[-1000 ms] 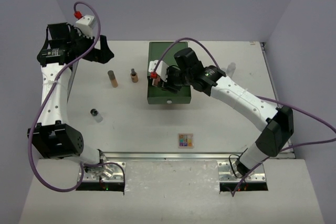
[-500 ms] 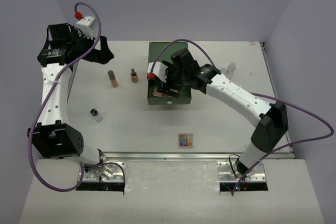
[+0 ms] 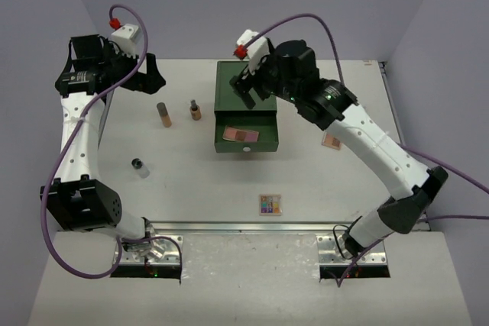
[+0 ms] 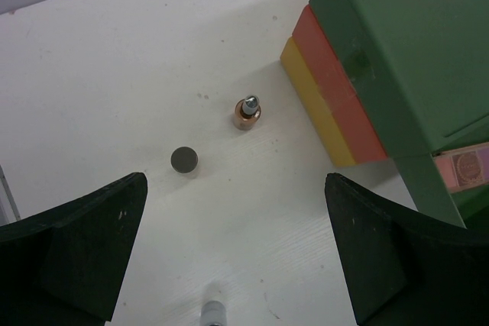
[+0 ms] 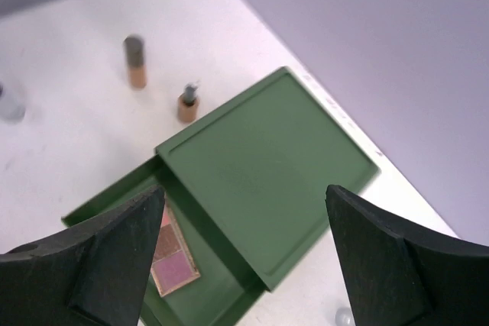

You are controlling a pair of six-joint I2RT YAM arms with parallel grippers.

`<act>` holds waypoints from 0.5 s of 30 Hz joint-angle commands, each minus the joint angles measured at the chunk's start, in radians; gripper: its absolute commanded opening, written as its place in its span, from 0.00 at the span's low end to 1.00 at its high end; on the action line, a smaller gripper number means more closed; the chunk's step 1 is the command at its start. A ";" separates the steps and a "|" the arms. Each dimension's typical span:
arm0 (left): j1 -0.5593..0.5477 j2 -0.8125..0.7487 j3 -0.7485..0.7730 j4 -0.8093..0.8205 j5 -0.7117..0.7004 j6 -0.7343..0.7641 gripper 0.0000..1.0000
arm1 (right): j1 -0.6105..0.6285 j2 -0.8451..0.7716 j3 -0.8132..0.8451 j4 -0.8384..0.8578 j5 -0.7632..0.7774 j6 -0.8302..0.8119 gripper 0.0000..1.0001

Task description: Organize the makeup

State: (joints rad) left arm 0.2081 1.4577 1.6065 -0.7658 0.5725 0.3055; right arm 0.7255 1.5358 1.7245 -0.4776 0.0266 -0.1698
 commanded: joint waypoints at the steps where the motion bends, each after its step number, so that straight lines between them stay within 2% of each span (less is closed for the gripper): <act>1: -0.004 -0.011 -0.008 0.043 0.009 -0.006 1.00 | -0.201 -0.161 -0.134 0.053 0.370 0.472 0.87; 3: -0.004 -0.014 -0.011 0.043 0.007 -0.005 1.00 | -0.319 -0.258 -0.322 0.030 0.368 0.715 0.86; 5: -0.005 -0.017 -0.015 0.044 0.006 -0.003 1.00 | -0.452 -0.312 -0.494 0.031 0.375 0.811 0.85; 8: -0.006 -0.025 -0.019 0.045 0.004 0.000 1.00 | -0.544 -0.362 -0.642 0.030 0.421 0.906 0.86; 12: -0.006 -0.026 -0.017 0.045 0.009 0.001 1.00 | -0.617 -0.306 -0.705 0.024 0.372 0.947 0.91; 15: -0.007 -0.032 -0.018 0.042 0.005 0.000 1.00 | -0.697 -0.209 -0.688 0.023 0.250 0.932 0.96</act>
State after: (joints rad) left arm 0.2081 1.4574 1.5852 -0.7580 0.5714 0.3054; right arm 0.1107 1.2469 1.0055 -0.4963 0.3739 0.6778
